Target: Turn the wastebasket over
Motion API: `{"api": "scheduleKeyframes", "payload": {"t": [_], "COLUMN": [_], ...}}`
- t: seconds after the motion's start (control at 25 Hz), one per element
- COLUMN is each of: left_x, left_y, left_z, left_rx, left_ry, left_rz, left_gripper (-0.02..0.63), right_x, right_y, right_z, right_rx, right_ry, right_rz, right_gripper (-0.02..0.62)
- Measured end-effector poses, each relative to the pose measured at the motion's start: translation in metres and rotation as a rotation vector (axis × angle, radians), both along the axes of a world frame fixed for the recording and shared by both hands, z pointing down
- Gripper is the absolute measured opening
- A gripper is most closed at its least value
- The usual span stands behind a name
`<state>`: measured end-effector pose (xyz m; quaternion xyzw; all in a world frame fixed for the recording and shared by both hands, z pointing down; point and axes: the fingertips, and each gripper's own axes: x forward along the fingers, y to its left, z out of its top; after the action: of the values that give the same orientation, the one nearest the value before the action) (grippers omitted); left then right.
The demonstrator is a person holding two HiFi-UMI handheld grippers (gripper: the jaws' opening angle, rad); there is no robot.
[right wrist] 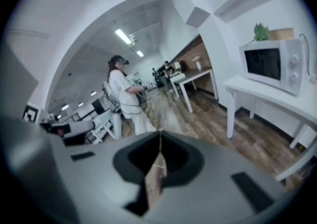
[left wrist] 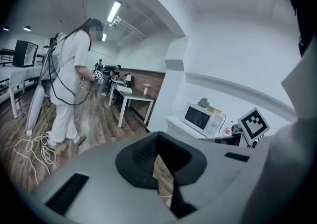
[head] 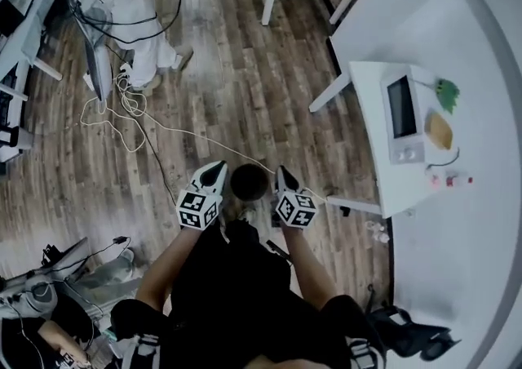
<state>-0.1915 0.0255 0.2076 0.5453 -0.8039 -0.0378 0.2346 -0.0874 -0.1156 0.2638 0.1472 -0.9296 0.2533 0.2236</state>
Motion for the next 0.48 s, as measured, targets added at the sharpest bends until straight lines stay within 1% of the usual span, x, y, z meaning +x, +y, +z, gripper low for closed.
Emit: {"api": "scheduleKeyframes", "payload": {"t": [0.16, 0.28, 0.4, 0.48], "left_x": [0.003, 0.002, 0.009, 0.020], "left_y": [0.006, 0.016, 0.027, 0.030], "left_z": [-0.065, -0.106, -0.138, -0.146], "left_rx": [0.099, 0.154, 0.199, 0.215], "left_ry": [-0.074, -0.126, -0.219, -0.259], "left_rz": [0.021, 0.021, 0.028, 0.035], "left_gripper": [0.035, 0.035, 0.035, 0.035], "right_x": [-0.001, -0.001, 0.005, 0.012], "right_y": [0.020, 0.043, 0.064, 0.072], "right_z": [-0.072, -0.120, -0.148, -0.156], "right_rx": [0.107, 0.168, 0.204, 0.201], "right_ry": [-0.130, -0.222, -0.265, -0.275], "right_rz": [-0.003, -0.009, -0.006, -0.004], "right_gripper": [0.035, 0.035, 0.034, 0.034]}}
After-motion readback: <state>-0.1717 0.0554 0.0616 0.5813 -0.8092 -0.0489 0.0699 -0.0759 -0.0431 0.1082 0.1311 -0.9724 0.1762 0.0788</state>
